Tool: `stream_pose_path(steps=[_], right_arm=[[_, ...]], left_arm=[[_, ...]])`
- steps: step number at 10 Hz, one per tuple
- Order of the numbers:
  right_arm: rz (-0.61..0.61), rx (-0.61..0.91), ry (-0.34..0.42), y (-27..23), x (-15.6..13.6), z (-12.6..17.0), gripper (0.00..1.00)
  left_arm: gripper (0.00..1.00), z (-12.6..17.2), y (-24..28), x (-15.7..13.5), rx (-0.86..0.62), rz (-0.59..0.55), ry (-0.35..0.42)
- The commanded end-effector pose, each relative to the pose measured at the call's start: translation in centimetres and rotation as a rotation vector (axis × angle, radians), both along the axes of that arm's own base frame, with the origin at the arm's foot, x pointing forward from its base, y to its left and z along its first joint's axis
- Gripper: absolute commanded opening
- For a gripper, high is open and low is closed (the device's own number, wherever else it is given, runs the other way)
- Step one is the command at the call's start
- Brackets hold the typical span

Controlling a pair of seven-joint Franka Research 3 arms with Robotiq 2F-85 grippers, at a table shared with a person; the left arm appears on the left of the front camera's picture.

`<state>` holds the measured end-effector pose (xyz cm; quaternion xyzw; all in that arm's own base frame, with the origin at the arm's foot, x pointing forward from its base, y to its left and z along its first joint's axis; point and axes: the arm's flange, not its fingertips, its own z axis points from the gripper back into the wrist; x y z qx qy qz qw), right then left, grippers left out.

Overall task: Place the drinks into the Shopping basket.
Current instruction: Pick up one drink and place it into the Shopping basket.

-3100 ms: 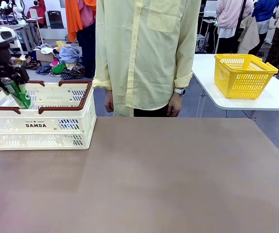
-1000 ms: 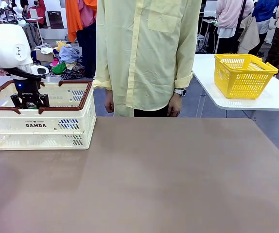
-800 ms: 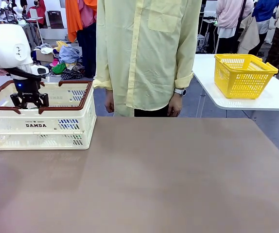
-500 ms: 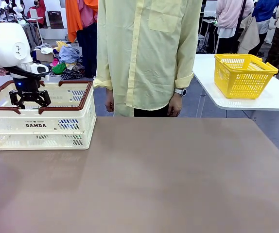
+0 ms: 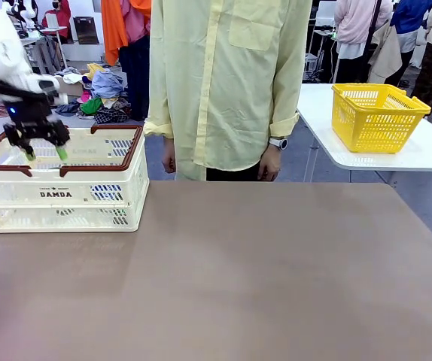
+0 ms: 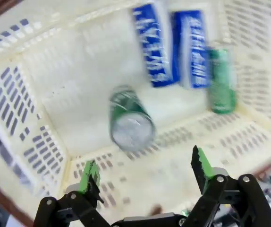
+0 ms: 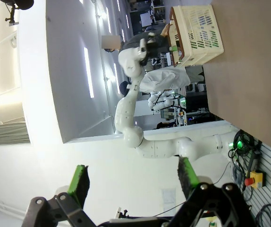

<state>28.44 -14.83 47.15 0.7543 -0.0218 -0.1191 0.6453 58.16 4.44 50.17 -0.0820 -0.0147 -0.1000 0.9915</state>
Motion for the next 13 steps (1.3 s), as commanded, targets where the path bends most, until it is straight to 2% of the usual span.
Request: stream_pose_path(steps=[1,2,3,4,5,7,9,10,11,13], right_arm=[[0.001,0.009,0.005,-0.1,0.0,0.5,1.00],[0.001,0.009,0.005,-0.1,0.0,0.5,1.00],[0.001,0.009,0.005,-0.1,0.0,0.5,1.00],[0.001,0.009,0.005,-0.1,0.0,0.5,1.00],[0.001,0.009,0.005,-0.1,0.0,0.5,1.00],[0.001,0.009,0.005,-0.1,0.0,0.5,1.00],[0.001,0.009,0.005,-0.1,0.0,0.5,1.00],[0.001,0.009,0.005,-0.1,0.0,0.5,1.00],[0.001,0.009,0.005,-0.1,0.0,0.5,1.00],[0.001,0.009,0.005,-0.1,0.0,0.5,1.00]], left_arm=[[1.00,6.2,2.0,-5.2,-0.236,-0.034,-0.056],[1.00,8.0,3.1,-7.9,-0.424,0.045,-0.140],[1.00,8.2,4.4,-11.4,-0.555,-0.048,-0.193],[1.00,7.6,6.6,-14.4,-0.706,-0.078,-0.150],[1.00,6.7,9.3,-16.4,-0.842,-0.059,-0.084],[1.00,4.2,15.4,-19.0,-1.070,0.032,-0.078],[1.00,1.4,19.4,-20.7,-1.161,0.067,-0.109],[1.00,0.6,20.2,-19.9,-1.170,0.084,-0.105],[1.00,1.3,18.6,-22.4,-1.127,0.060,-0.092],[1.00,1.3,18.6,-22.4,-1.127,0.060,-0.092]])
